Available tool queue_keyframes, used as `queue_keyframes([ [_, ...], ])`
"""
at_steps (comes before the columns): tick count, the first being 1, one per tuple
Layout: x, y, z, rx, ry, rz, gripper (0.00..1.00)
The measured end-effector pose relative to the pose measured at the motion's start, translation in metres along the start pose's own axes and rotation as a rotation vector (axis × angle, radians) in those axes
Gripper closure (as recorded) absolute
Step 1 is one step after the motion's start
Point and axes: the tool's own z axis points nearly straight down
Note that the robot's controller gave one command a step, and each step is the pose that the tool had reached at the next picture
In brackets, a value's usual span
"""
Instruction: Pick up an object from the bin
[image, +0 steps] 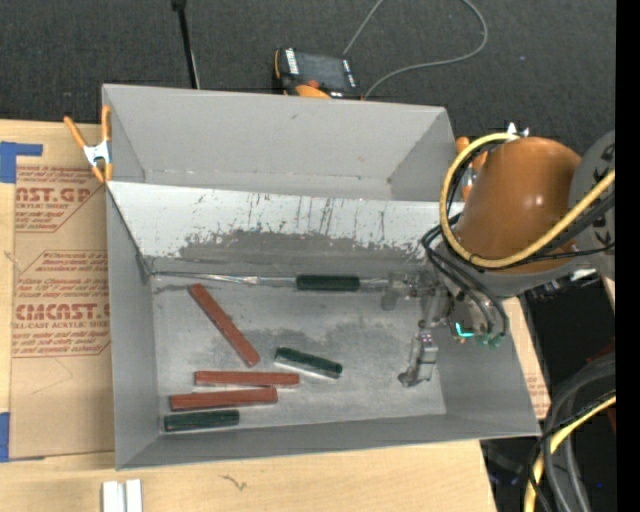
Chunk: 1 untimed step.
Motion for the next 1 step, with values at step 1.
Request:
queue_keyframes([
  [1, -0.0118, 0.0554, 0.1414, -0.001, -0.001, -0.187, 0.00],
])
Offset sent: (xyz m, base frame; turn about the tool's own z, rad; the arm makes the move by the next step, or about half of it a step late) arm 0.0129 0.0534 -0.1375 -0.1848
